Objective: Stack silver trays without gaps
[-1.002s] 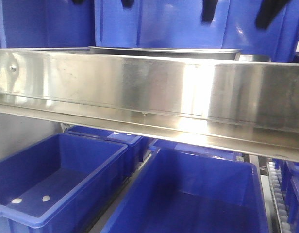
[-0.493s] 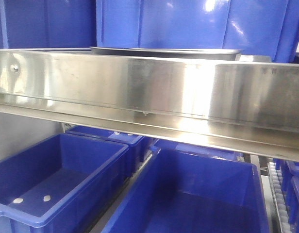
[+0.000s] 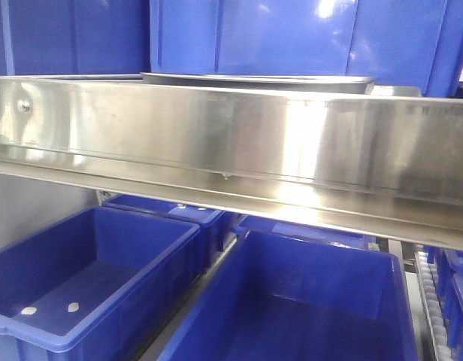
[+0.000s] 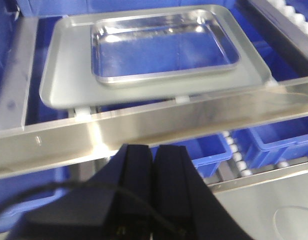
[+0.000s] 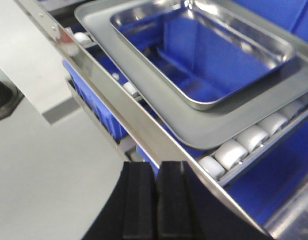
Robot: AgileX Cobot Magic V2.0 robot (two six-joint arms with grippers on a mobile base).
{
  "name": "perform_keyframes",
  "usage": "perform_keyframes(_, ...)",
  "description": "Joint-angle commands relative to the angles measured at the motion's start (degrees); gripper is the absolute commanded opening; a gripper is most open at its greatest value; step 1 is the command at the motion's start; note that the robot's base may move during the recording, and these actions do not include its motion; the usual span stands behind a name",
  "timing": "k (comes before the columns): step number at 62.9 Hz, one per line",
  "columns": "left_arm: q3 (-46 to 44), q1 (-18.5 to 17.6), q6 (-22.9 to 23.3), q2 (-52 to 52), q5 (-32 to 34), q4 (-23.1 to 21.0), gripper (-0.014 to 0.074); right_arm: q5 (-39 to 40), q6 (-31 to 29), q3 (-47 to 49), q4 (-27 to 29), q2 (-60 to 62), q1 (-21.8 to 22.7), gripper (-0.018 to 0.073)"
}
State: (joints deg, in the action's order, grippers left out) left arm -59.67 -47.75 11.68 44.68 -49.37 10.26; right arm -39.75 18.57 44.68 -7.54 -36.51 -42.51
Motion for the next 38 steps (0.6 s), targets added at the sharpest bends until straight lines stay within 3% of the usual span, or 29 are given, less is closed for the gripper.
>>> perform_keyframes(1,6.2,-0.5,0.5,-6.3,10.8,-0.7,-0.0048,9.0,-3.2,-2.7,-1.5,4.0,-0.1,0.0054)
perform_keyframes(11,20.1,-0.5,0.5,-17.0,20.7,-0.9,-0.0048,13.2,-4.7,-9.2,-1.5,10.4,-0.1,0.0054)
perform_keyframes(20,26.1,-0.5,0.5,-21.4,25.8,-1.0,-0.0048,13.4,-4.7,-11.6,-1.5,11.7,-0.1,0.0054)
perform_keyframes(38,29.0,-0.5,0.5,-20.6,25.6,-1.1,-0.0048,12.9,-4.7,-11.7,-1.5,11.6,-0.1,0.0054)
